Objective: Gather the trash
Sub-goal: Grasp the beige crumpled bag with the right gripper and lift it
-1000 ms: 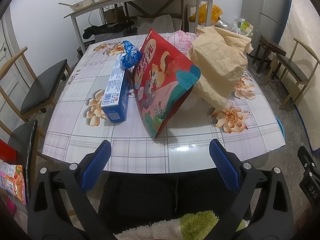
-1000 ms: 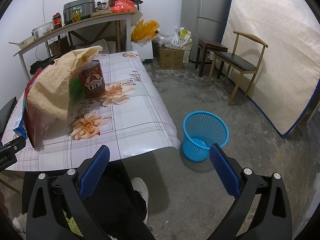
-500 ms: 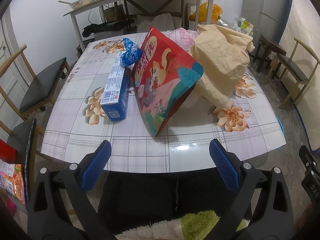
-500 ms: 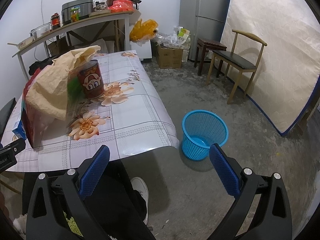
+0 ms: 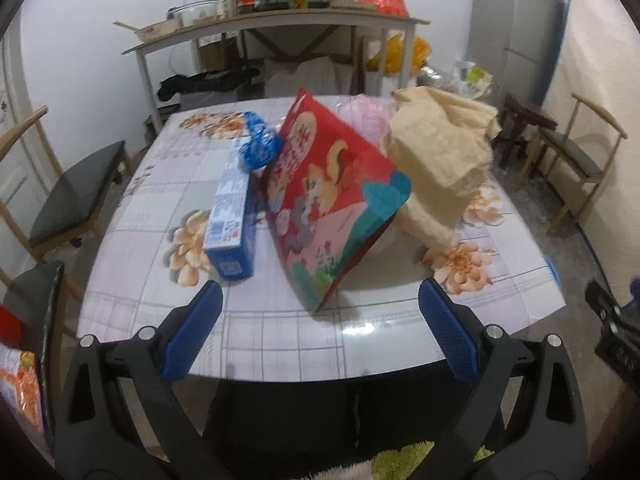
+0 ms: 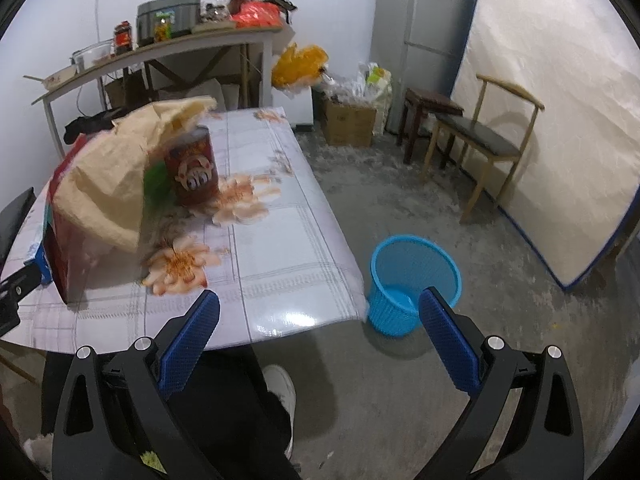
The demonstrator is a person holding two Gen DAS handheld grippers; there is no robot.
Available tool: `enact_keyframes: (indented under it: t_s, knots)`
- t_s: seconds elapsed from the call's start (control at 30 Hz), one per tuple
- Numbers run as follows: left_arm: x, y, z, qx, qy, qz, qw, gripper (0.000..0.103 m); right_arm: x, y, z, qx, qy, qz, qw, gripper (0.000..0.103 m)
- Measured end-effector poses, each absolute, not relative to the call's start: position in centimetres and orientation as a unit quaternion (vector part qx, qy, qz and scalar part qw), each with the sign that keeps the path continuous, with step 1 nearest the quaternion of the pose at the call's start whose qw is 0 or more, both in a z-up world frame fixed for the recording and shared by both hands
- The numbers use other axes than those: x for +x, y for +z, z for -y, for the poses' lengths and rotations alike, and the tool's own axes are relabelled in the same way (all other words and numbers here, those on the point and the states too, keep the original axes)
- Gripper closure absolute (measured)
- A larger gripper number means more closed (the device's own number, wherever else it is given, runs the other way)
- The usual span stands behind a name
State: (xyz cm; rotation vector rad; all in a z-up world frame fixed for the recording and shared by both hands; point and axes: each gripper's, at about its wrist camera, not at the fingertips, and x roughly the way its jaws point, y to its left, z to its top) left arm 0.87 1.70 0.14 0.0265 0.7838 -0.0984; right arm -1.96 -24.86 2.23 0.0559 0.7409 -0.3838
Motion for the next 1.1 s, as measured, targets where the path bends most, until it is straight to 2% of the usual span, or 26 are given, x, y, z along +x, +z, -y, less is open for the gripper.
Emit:
enact_keyframes:
  t_s: [0.17,0.27,0.43,0.57,0.77,0.9,1.1]
  knots:
    - [1.6,-0.1,-2.5,-0.003,-0.096,-0.38,0.92,0.009,-0.5,3.9,23.9,-0.006,-0.149,-0.316,0.937,0.006]
    - [1.9,-0.4,-2.9,-0.014,-0.123,-0.37,0.921,0.009,1.0,5.0,23.1,-0.018,-0.068,-0.297,0.952,0.006]
    - [2.4,-0.7,-3.2,-0.02,-0.155,-0.35,0.924,0.009,4.8,7.4,20.0,-0.116,0.04,-0.264,0.957,0.006]
    - [3.1,-0.9,-3.9,-0.04,-0.17,-0.343,0.923,0.008,8.3,8.1,17.9,-0.167,0.142,-0.268,0.938,0.006]
    - [4.3,-1.6,-4.9,-0.067,-0.181,-0.342,0.92,0.009,13.3,6.0,15.5,-0.278,0.206,-0.315,0.884,0.006]
    - [4.8,-2.0,-5.2,-0.074,-0.185,-0.345,0.917,0.008,15.3,4.1,15.1,-0.311,0.226,-0.34,0.859,0.006]
    - [5.3,-2.4,-5.2,-0.076,-0.187,-0.349,0.915,0.008,15.8,2.0,13.1,-0.365,0.212,-0.334,0.843,0.008]
